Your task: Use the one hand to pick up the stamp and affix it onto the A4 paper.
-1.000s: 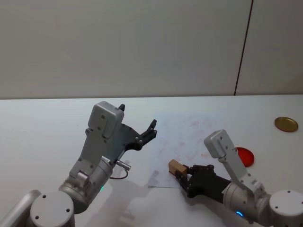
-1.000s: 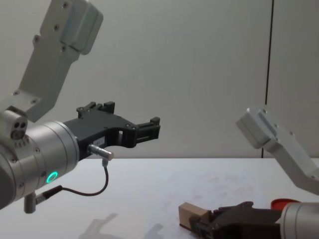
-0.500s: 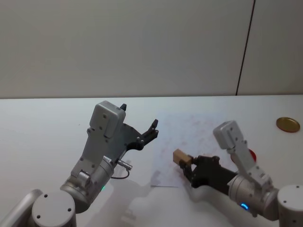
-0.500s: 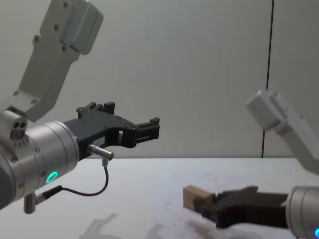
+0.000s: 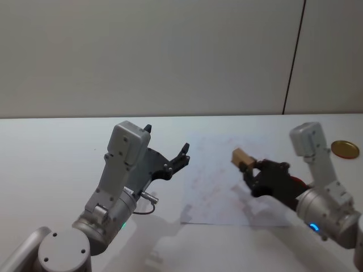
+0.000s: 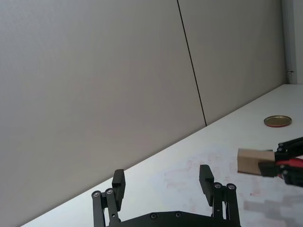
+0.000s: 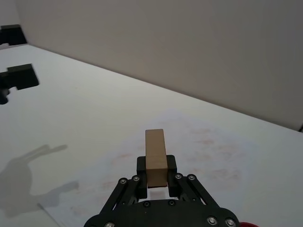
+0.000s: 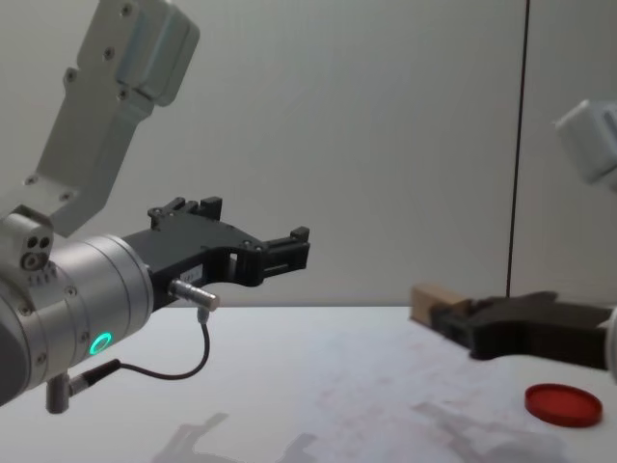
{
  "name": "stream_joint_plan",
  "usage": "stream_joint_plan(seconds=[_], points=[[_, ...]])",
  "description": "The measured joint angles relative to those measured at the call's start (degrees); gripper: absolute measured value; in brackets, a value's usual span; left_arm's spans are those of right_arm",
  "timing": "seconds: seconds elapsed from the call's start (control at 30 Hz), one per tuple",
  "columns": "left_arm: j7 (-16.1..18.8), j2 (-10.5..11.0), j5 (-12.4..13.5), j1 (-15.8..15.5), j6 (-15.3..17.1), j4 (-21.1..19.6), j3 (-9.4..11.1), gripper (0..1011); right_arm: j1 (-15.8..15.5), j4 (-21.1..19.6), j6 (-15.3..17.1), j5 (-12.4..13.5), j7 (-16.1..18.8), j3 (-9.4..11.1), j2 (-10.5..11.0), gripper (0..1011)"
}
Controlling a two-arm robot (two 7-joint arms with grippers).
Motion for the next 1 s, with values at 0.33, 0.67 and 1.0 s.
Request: stream_joint_plan(seconds=[0.33,0.67,1.0], points=[[0.00,0.00,0.00,0.00,0.00,0.00,0.00,993,-0.04,0.56,-1.34,0.29,-2.62,2.50,2.27,217],[0.00,0.00,0.00,0.00,0.00,0.00,0.00,993,-0.23,2.61,-1.39,-0.17,-3.33,4.09,3.95,217],[0.00,0.00,0.00,0.00,0.00,0.00,0.00,993,0.01,5.60,-1.14,-0.46,-3.53,5.02,4.78,217]])
